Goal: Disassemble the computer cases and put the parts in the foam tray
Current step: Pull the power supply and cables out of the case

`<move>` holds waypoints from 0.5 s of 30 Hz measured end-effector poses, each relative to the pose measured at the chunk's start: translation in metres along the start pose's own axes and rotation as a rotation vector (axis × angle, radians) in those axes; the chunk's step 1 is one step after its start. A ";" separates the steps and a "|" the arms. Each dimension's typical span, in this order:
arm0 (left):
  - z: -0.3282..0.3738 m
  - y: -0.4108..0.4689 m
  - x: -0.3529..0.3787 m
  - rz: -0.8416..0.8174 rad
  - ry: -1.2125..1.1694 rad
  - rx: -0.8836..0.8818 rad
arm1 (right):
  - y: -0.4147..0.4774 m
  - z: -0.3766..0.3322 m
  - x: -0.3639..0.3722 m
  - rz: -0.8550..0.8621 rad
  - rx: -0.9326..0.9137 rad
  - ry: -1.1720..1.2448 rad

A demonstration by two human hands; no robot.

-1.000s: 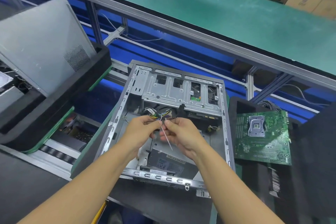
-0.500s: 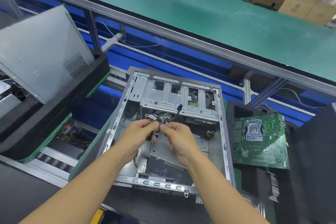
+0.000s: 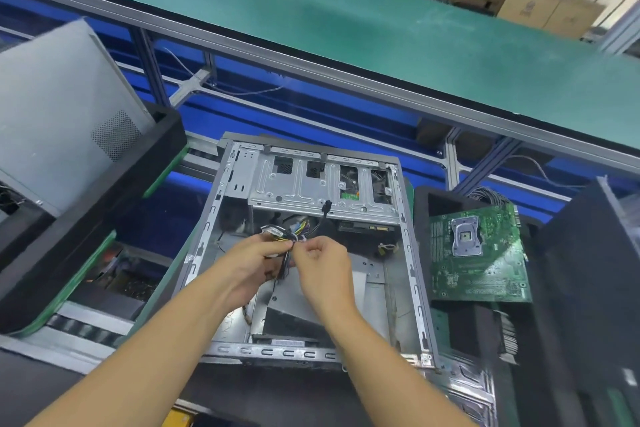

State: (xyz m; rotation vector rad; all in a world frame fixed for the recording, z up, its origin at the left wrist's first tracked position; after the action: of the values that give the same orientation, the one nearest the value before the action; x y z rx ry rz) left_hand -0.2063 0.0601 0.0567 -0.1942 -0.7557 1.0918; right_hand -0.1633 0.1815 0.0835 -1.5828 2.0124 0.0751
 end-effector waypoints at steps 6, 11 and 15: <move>-0.002 0.003 0.004 -0.080 0.125 -0.005 | -0.020 -0.005 -0.005 0.032 -0.198 -0.359; -0.003 0.006 0.007 -0.141 0.208 0.009 | -0.023 -0.005 -0.012 0.066 -0.229 -0.355; -0.005 0.007 0.005 -0.130 0.230 0.046 | -0.024 -0.008 -0.010 0.119 -0.246 -0.446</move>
State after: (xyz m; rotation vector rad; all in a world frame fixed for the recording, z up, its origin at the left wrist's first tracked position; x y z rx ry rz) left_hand -0.2069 0.0684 0.0523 -0.2240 -0.5293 0.9440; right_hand -0.1434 0.1804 0.1021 -1.4286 1.7859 0.6829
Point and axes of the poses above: each hand's wrist, its own y-axis towards the middle knuckle, its own x-axis out of the palm, z = x × y, the point moved 5 cm from there along y, towards the middle knuckle, and after that the axes turned 5 degrees about -z, right-handed, at the moved point
